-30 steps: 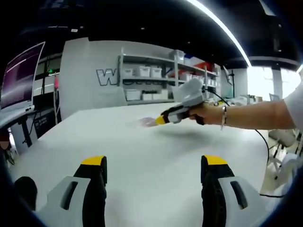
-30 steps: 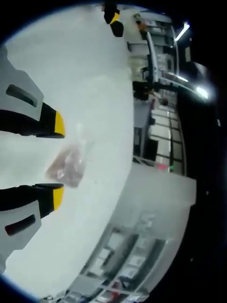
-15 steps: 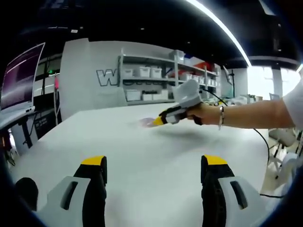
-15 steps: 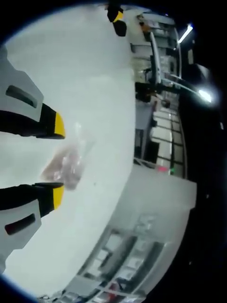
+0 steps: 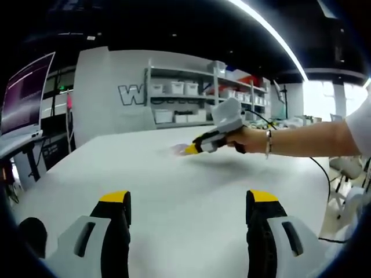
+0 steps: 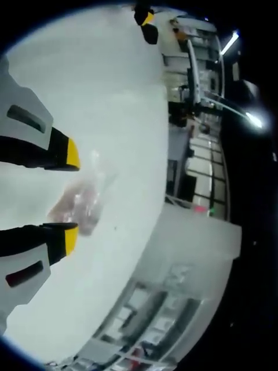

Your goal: Open the resealable bag by pulling the two sides of the seal apart until the entire bag opening is separated and visibly accessible.

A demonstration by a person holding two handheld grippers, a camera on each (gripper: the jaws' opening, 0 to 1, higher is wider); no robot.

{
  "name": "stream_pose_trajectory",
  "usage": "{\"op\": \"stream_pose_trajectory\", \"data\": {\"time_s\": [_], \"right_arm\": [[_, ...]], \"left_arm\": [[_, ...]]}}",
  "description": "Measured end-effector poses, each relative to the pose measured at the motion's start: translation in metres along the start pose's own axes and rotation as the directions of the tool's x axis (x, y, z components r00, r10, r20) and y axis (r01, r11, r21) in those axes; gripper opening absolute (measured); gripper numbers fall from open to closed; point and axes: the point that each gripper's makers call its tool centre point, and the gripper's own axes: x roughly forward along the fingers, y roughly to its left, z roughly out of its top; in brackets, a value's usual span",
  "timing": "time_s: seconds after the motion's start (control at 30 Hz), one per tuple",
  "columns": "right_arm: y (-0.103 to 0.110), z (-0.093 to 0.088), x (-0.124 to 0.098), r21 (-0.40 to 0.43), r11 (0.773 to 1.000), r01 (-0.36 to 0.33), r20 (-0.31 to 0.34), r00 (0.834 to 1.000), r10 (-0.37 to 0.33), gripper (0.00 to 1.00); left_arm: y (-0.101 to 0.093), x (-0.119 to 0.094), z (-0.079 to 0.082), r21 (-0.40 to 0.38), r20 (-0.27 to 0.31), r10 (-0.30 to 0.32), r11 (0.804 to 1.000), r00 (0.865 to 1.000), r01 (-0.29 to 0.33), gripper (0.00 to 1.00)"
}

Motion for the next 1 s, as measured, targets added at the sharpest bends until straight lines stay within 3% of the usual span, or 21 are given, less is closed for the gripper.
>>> {"op": "stream_pose_trajectory", "data": {"time_s": [0.57, 0.77, 0.93, 1.0], "right_arm": [[0.007, 0.008, 0.007, -0.056, 0.998, -0.021, 0.004, 1.000, 0.021, 0.32], [0.011, 0.009, 0.010, -0.213, 0.977, -0.020, -0.013, 1.000, 0.017, 0.32], [0.020, 0.012, 0.013, -0.275, 0.961, -0.030, -0.017, 1.000, 0.026, 0.31], [0.021, 0.012, 0.015, -0.344, 0.939, -0.028, -0.025, 0.999, 0.021, 0.30]], "left_arm": [[0.004, 0.002, -0.002, -0.010, 0.000, 0.001, 1.000, 1.000, -0.001, 0.80], [0.005, 0.000, -0.003, -0.010, 0.000, 0.004, 1.000, 1.000, -0.004, 0.80], [0.006, 0.000, -0.002, -0.013, 0.002, 0.005, 1.000, 1.000, -0.005, 0.80], [0.006, 0.000, -0.002, -0.013, 0.003, 0.005, 1.000, 1.000, -0.005, 0.80]]}}
